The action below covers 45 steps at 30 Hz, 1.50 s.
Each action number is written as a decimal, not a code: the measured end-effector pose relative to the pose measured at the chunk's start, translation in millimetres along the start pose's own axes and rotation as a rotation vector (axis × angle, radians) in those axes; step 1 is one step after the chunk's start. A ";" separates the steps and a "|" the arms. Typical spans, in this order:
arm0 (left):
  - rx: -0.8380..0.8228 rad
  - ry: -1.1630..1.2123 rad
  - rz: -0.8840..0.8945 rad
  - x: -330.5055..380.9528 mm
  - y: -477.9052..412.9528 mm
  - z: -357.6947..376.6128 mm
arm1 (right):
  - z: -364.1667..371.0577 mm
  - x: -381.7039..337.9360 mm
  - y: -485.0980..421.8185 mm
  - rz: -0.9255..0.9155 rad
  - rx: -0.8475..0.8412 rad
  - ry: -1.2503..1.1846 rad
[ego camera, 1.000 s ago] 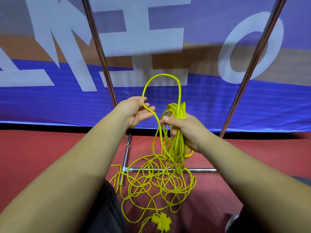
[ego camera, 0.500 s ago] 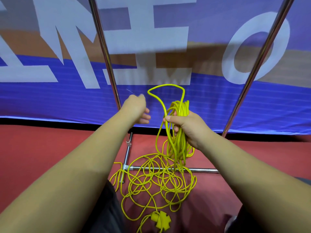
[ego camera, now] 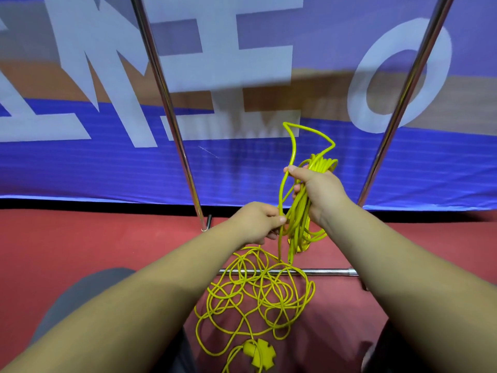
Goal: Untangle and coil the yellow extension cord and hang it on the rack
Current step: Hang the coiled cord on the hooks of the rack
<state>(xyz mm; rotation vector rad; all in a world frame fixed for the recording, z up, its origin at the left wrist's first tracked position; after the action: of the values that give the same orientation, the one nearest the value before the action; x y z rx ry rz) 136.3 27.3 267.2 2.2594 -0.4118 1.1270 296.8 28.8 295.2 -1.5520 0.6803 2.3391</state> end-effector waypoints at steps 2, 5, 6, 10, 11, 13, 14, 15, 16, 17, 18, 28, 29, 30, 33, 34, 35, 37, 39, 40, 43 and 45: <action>0.065 0.082 -0.032 1.4 -1.2 -7.9 | -6.9 -3.0 -3.7 0.000 0.040 -0.009; 0.232 0.239 -0.132 -1.9 -4.5 -28.9 | -14.3 -3.1 -6.3 0.004 0.057 0.031; 0.305 0.228 -0.170 -4.8 -4.1 -39.5 | -15.0 -2.9 -4.9 0.005 0.048 0.052; 0.586 -0.363 -0.269 -8.4 3.4 -97.9 | -17.1 -1.6 -1.1 -0.012 0.035 0.114; 0.548 -0.498 -0.275 -7.0 1.3 -105.2 | -19.5 -0.9 -2.4 -0.013 0.046 0.119; 0.336 -0.616 -0.317 -13.0 -5.1 -106.8 | -23.0 1.9 -3.9 0.024 0.058 0.097; 0.235 -0.623 -0.353 -18.3 -5.3 -104.7 | -24.5 4.1 -4.6 0.055 0.058 0.067; 0.176 -0.602 -0.365 -23.0 -5.0 -103.1 | -25.7 6.2 -5.4 0.082 0.060 0.033; 0.138 -0.577 -0.351 -24.4 -4.1 -99.9 | -26.5 7.0 -5.5 0.102 0.064 0.005; 0.095 -0.560 -0.330 -25.4 -3.2 -94.3 | -26.6 6.9 -5.7 0.115 0.068 -0.017; 0.054 -0.574 -0.303 -26.9 -3.6 -89.4 | -26.6 6.2 -5.4 0.122 0.071 -0.024; 0.324 -1.004 -0.060 13.5 -0.8 -112.0 | -23.9 -1.2 -2.3 0.070 0.123 0.080; 0.325 -0.825 -0.081 11.9 0.3 -118.8 | -24.2 -0.8 -2.4 0.067 0.128 0.085; 0.305 -0.587 -0.098 9.3 1.4 -122.4 | -24.7 -0.3 -2.3 0.064 0.131 0.094; 0.179 0.264 -0.246 -3.9 12.1 -120.0 | -24.2 1.3 -1.7 0.059 0.125 0.121; 0.157 0.436 -0.279 -4.7 16.6 -121.4 | -23.8 1.8 -1.4 0.060 0.122 0.126; 0.165 0.549 -0.276 -4.0 17.8 -126.0 | -23.3 2.4 -1.4 0.060 0.119 0.128; 0.247 0.670 -0.184 1.6 17.0 -138.4 | -22.5 4.1 -1.7 0.060 0.111 0.131; 0.332 0.645 -0.070 10.8 19.3 -143.2 | -20.3 6.3 -1.4 0.059 0.096 0.150; 0.334 0.608 -0.022 17.1 21.3 -140.9 | -18.5 7.0 -0.6 0.057 0.084 0.166; 0.230 0.450 0.144 37.6 24.1 -127.2 | -10.7 9.2 1.5 0.054 0.037 0.189; 0.163 0.167 0.264 51.2 28.7 -120.1 | -4.3 9.6 3.2 0.054 -0.004 0.180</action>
<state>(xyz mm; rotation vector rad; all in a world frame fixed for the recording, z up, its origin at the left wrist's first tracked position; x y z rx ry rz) 77.3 77.9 376.1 2.2731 -0.5808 1.5214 294.9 23.5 285.8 -1.7828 0.7663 2.2580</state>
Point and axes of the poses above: each hand's wrist, its own y-axis away from the middle knuckle, its own z-axis out of the palm, x = y × z, the point moved 8 cm from there along -y, towards the middle knuckle, and after that the axes turned 1 degree about x, right-handed, at the moved point
